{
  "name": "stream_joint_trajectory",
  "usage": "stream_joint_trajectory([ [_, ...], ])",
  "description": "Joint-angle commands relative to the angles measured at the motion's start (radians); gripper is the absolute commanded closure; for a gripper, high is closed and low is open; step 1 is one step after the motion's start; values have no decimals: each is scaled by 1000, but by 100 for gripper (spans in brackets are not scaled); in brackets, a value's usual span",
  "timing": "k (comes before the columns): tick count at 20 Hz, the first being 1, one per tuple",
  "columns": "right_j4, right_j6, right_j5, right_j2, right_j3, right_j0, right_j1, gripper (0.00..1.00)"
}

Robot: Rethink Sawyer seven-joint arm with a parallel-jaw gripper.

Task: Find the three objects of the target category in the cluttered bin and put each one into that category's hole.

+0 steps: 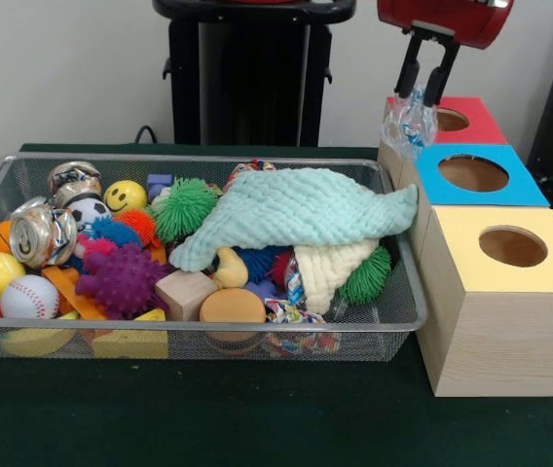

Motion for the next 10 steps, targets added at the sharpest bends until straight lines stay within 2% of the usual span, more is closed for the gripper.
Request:
stream_joint_trajectory([
  [1,22,285,11,21,-48,6,46,100],
  [10,22,316,54,20,-87,16,44,100],
])
